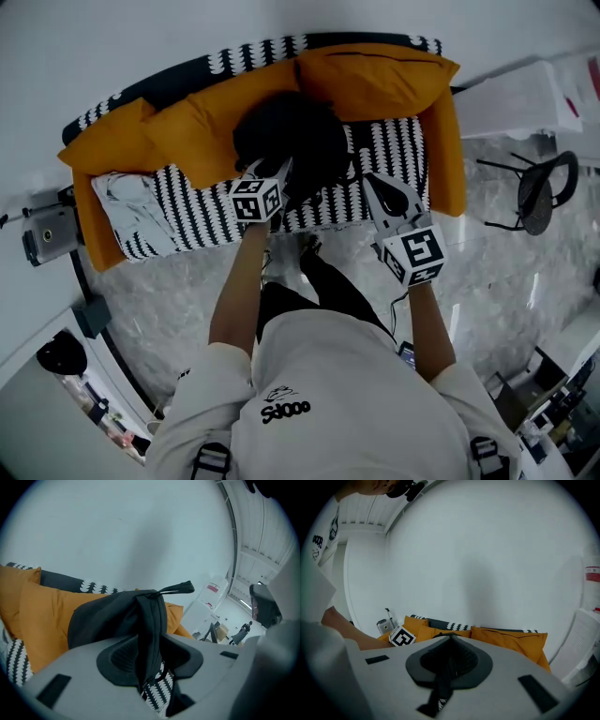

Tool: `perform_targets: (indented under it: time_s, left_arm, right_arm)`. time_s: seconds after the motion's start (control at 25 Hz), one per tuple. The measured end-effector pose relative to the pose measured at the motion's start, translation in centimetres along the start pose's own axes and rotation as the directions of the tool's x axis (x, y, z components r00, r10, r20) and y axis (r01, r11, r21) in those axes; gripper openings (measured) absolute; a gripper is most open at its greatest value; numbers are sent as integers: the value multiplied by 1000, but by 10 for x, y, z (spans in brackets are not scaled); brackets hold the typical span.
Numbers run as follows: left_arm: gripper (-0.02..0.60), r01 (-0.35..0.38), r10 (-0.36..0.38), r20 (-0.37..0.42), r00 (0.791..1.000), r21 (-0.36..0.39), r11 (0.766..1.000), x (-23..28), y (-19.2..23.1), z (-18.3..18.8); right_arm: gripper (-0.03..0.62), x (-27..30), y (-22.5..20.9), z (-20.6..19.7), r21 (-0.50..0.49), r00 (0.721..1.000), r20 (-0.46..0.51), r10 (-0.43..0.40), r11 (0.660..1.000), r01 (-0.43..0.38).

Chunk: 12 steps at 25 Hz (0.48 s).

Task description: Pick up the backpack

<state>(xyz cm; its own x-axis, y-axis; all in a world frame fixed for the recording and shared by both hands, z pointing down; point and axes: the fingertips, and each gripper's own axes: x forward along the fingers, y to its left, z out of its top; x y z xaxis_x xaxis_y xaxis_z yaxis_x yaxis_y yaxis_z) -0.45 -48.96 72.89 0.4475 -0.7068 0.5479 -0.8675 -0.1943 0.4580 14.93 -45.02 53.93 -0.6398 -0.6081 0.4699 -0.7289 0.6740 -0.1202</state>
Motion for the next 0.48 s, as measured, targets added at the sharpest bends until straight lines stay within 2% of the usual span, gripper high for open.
perform_targets:
  time_s: [0.24,0.36,0.48]
  left_arm:
    - [150,38,-38,37,999,-11,999,17,3,11]
    - [150,79,-77,54,996,-22,997,24,0,11]
    - [153,132,-130,60,990,-17,991,33,-7,13]
  right_arm:
    - [35,9,-12,-3,23,1000,-8,23,999,-23]
    - [35,13,-14,-4,73,998,14,63,995,-63]
    - [35,20,-14,-6,83,996,16,85,993,-86]
